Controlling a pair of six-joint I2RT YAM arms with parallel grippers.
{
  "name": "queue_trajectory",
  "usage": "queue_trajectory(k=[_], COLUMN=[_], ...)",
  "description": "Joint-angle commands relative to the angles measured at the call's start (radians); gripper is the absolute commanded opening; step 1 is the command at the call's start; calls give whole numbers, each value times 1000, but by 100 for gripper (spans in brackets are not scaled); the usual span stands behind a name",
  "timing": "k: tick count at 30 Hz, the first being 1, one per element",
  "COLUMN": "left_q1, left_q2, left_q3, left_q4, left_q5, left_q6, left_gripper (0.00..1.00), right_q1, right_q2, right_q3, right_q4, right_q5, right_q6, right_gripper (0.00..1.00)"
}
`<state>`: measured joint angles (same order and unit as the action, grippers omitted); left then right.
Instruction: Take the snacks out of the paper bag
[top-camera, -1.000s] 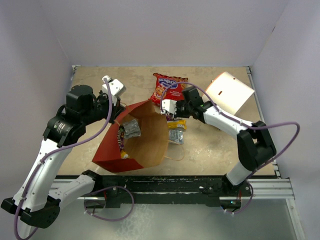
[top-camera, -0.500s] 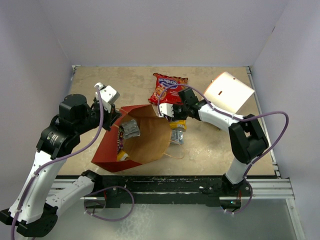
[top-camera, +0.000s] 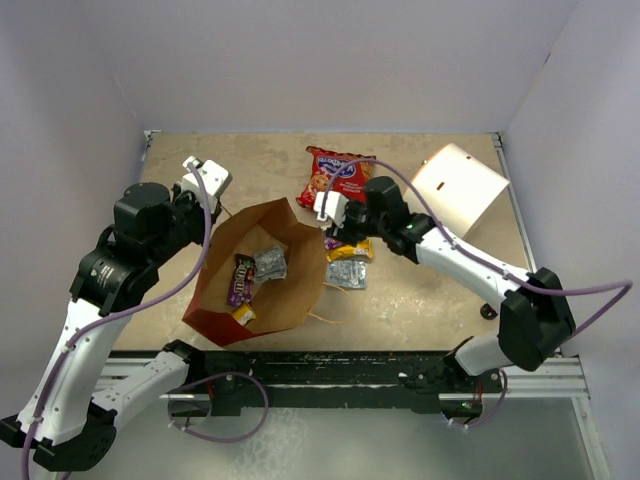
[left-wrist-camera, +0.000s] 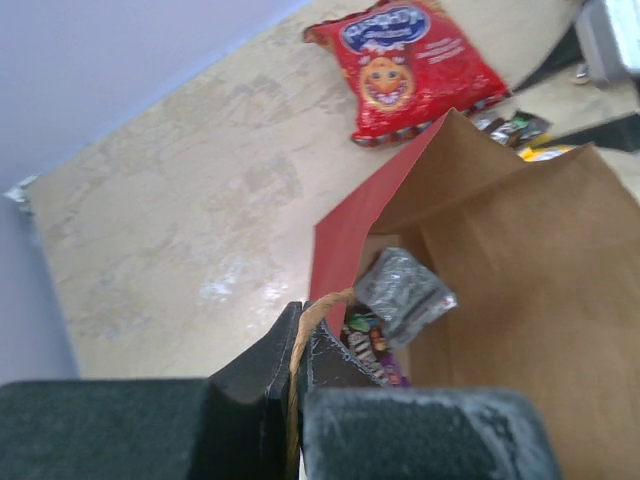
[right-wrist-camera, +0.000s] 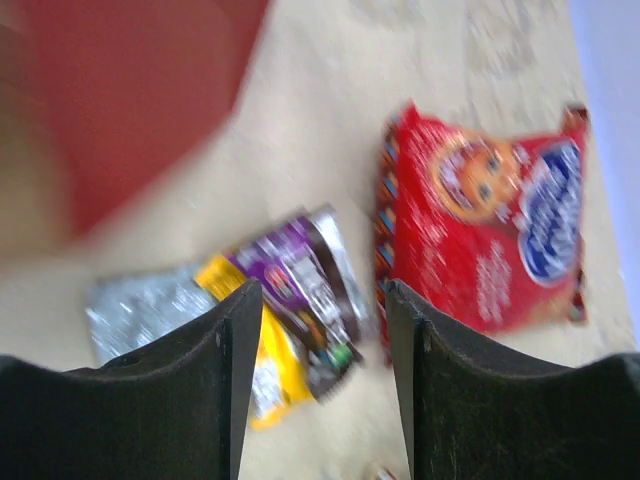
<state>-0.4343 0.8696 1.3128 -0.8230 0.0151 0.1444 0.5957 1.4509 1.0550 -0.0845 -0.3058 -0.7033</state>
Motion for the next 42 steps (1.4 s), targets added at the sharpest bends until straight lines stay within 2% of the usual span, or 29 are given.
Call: queue_trajectory(k=[1, 8, 13, 17, 19, 22, 25, 29, 33, 36, 39, 42], left_q1=[-1, 0, 0, 0, 0, 0, 0, 0, -2, -2, -1, -1], left_q2=[17, 68, 104, 127, 133, 111, 41, -56, -136, -161, -130, -99], left_q3=[43, 66, 83, 86, 84, 34, -46, -174, -251, -249, -202, -170], left_q4=[95, 221, 338, 402, 368, 274, 190, 128, 98, 111, 64, 34], left_q5=[-149, -382, -453, -404, -331, -170, -15, 125, 149, 135, 100, 99], left_q6=[164, 369, 531, 577, 525, 372, 147, -124, -264, -288, -286, -294], left_gripper=[0, 0, 0, 0, 0, 0, 0, 0, 3, 5, 5, 4], right_q1=[124, 247, 316, 342, 345, 345, 345, 345, 344, 344, 345, 346], right_q2=[54, 213, 343, 417, 432, 411, 354, 242, 79, -68, -213, -315], right_q3=[0, 108, 247, 305, 291, 229, 128, -11, -194, -295, -338, -342], right_q4=[113, 250, 322, 413, 450, 451, 425, 350, 341, 338, 349, 361], right_q5=[-40, -39, -52, -48, -47, -19, -9, 62, 118, 158, 210, 135], right_q6=[225, 440, 571, 714, 756, 753, 738, 672, 670, 655, 591, 507], right_gripper=[55, 58, 58, 58, 58, 58, 58, 58, 59, 60, 62, 66])
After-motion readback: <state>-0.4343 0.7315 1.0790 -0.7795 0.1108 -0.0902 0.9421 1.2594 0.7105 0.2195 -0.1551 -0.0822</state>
